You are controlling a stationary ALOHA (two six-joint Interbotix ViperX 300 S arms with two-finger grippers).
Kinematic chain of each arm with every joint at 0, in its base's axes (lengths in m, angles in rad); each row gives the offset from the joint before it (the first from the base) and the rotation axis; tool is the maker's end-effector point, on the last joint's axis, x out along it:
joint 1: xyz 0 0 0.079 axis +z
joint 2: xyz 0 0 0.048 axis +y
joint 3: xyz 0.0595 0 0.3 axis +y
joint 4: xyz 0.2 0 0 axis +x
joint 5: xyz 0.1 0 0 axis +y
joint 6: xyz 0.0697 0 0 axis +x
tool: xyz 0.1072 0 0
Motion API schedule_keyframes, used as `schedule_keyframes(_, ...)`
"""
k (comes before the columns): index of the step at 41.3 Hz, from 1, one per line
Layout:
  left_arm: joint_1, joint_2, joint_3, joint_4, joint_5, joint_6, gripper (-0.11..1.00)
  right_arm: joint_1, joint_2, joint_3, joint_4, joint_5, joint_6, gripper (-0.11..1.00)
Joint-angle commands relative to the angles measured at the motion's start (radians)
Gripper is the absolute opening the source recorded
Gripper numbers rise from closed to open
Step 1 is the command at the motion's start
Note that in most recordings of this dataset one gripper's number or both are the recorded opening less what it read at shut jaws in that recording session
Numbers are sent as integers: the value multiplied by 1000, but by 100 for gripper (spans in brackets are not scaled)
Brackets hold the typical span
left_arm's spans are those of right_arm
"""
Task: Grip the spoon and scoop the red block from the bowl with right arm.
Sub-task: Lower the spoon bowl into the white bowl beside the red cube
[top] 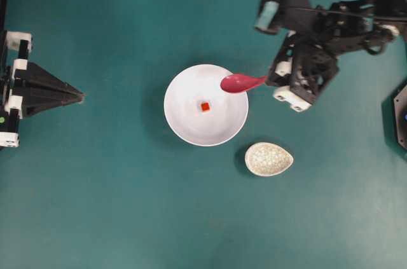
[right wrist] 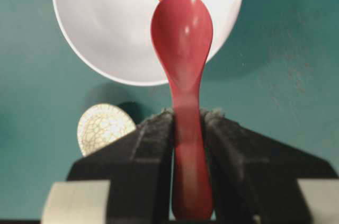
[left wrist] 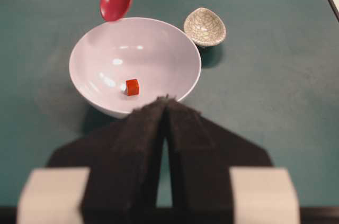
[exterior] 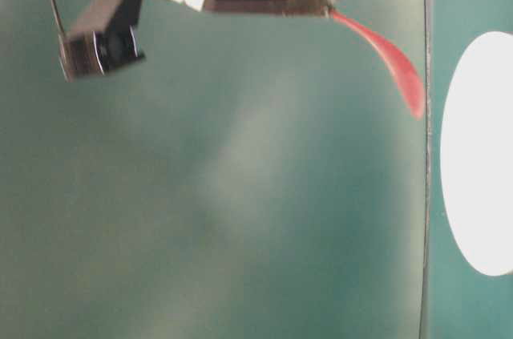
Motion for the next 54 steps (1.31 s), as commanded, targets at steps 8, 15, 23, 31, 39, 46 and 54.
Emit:
schedule_keyframes(8, 12, 3, -29, 5, 25, 5, -1, 0, 98, -123, -26, 66, -6, 24)
schedule_keyframes(15, 38, 2, -29, 5, 57, 5, -1, 5, 120, -127, -28, 71, -6, 24)
schedule_keyframes(23, 57, 2, -29, 5, 67, 5, -1, 15, 121, -126, -26, 71, -8, 24)
schedule_keyframes(31, 57, 2, -29, 5, 66, 5, -1, 26, 140, -126, -28, 66, -8, 24)
schedule_keyframes(39, 57, -12, -31, 5, 57, 6, -1, 40, 164, -127, -26, 64, -25, 24)
schedule_keyframes(46, 57, -34, -32, 5, 55, 8, -1, 49, 186, -133, -26, 63, -40, 24)
schedule_keyframes(54, 57, -48, -34, 8, 61, 9, -1, 52, 207, -133, -28, 54, -43, 24)
